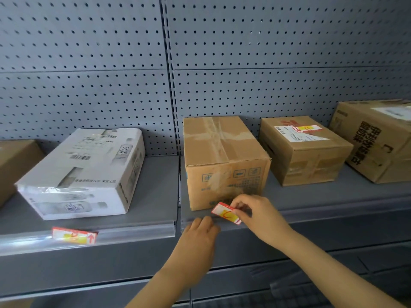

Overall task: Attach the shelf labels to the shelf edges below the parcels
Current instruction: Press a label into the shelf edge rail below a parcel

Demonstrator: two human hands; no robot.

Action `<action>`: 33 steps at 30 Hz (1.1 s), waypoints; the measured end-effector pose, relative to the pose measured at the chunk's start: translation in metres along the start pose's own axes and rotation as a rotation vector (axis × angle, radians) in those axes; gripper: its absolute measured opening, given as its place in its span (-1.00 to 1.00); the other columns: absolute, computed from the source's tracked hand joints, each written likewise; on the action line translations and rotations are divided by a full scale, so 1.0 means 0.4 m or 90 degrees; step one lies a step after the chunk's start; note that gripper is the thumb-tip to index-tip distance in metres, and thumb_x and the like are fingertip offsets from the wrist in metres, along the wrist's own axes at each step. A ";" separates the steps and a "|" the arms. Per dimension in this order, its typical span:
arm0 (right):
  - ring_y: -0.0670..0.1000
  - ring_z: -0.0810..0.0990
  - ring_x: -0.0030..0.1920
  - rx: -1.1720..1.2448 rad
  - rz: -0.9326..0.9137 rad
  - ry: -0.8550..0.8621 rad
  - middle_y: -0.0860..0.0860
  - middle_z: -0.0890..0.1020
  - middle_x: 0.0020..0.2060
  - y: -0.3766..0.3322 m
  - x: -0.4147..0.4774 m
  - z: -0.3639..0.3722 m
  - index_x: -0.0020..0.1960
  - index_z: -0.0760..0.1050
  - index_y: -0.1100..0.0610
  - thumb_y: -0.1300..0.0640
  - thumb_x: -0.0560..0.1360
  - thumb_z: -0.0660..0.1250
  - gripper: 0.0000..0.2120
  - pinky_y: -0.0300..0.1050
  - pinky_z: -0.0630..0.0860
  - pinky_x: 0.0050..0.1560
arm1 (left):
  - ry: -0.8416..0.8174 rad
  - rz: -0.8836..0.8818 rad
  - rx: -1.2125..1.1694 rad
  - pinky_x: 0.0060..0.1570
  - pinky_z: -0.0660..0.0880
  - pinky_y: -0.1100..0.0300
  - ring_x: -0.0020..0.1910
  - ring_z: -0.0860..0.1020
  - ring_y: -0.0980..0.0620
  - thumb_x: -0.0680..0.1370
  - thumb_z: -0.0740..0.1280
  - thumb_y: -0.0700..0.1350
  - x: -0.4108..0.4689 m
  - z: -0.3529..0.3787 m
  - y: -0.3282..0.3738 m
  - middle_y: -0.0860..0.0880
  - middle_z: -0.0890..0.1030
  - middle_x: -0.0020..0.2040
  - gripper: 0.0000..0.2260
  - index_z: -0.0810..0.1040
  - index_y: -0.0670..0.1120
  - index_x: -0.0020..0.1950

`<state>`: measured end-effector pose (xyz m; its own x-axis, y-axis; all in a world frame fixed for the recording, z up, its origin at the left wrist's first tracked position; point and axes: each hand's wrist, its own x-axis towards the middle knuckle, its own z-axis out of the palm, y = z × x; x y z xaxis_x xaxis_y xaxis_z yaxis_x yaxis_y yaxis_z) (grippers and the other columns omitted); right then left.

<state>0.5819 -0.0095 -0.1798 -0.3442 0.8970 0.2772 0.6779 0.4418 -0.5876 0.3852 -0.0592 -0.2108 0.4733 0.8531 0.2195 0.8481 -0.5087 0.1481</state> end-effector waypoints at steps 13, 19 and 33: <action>0.00 0.54 -0.14 -0.278 -0.190 -0.013 -0.08 0.61 -0.16 -0.005 0.008 0.022 -0.06 0.62 0.03 0.15 0.41 0.43 -0.88 -0.06 0.51 -0.19 | 0.060 0.036 0.021 -0.21 0.52 0.14 -0.20 0.54 0.01 0.34 0.38 -0.09 -0.018 -0.005 -0.007 0.01 0.55 -0.09 -0.67 0.52 -0.03 0.09; 0.01 0.56 -0.19 -0.329 -0.224 -0.028 -0.08 0.62 -0.19 -0.015 0.007 0.024 0.01 0.61 0.00 0.18 0.36 0.49 -0.75 -0.09 0.52 -0.27 | 0.070 0.030 0.047 -0.27 0.50 0.17 -0.25 0.54 0.03 0.33 0.39 -0.08 -0.029 -0.012 -0.014 0.03 0.55 -0.14 -0.78 0.56 0.01 -0.04; -0.07 0.45 0.07 -0.248 -0.093 0.002 -0.12 0.56 0.06 0.016 -0.067 -0.085 0.17 0.49 -0.03 0.06 0.52 0.29 -0.77 -0.16 0.40 0.09 | 0.166 0.112 0.037 -0.42 0.40 0.24 -0.40 0.54 0.06 0.32 0.14 0.04 0.092 0.013 0.050 0.06 0.56 -0.30 -0.76 0.59 0.05 -0.26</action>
<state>0.6175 -0.0303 -0.1652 -0.4531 0.8243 0.3395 0.8173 0.5362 -0.2110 0.4209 -0.0373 -0.2049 0.5428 0.6903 0.4784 0.7746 -0.6316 0.0323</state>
